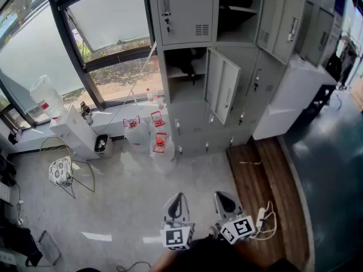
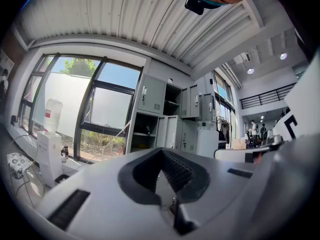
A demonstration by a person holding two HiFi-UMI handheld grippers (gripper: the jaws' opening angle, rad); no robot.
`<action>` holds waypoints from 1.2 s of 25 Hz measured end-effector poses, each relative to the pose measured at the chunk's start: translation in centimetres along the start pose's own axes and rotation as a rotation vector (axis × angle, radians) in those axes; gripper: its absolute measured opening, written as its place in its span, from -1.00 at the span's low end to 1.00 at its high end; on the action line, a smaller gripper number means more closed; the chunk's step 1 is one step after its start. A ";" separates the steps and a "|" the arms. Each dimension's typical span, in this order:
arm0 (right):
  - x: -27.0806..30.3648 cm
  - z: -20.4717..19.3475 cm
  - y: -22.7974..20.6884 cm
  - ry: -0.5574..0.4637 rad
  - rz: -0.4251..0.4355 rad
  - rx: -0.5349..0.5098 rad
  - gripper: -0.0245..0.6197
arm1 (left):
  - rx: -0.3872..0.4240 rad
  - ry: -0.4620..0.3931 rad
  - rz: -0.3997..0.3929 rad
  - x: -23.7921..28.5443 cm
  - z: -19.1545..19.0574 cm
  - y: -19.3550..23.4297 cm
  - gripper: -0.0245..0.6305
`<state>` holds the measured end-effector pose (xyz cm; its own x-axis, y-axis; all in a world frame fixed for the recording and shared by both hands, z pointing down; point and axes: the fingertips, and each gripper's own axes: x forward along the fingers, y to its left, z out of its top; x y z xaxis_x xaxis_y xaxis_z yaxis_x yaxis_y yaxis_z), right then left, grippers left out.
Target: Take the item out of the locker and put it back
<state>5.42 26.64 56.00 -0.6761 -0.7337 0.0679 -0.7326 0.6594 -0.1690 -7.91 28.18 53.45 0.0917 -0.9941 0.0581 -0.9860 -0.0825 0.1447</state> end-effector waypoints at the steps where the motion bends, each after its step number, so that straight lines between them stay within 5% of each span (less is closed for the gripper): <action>1: -0.1 -0.1 0.0 0.007 0.003 -0.004 -0.95 | 0.001 0.000 0.001 -0.1 0.0 -0.1 -0.95; 14: -0.3 0.3 -0.1 -0.022 -0.002 0.047 -0.95 | 0.003 -0.010 0.007 -0.5 0.1 -0.2 -0.95; 30: 3.1 0.7 1.9 -0.008 -0.045 -0.032 -0.95 | -0.012 -0.015 -0.020 0.1 1.1 3.9 -0.95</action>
<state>1.97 25.46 55.24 -0.6416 -0.7641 0.0672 -0.7647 0.6303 -0.1342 -11.90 27.70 52.97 0.1092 -0.9932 0.0403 -0.9823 -0.1017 0.1573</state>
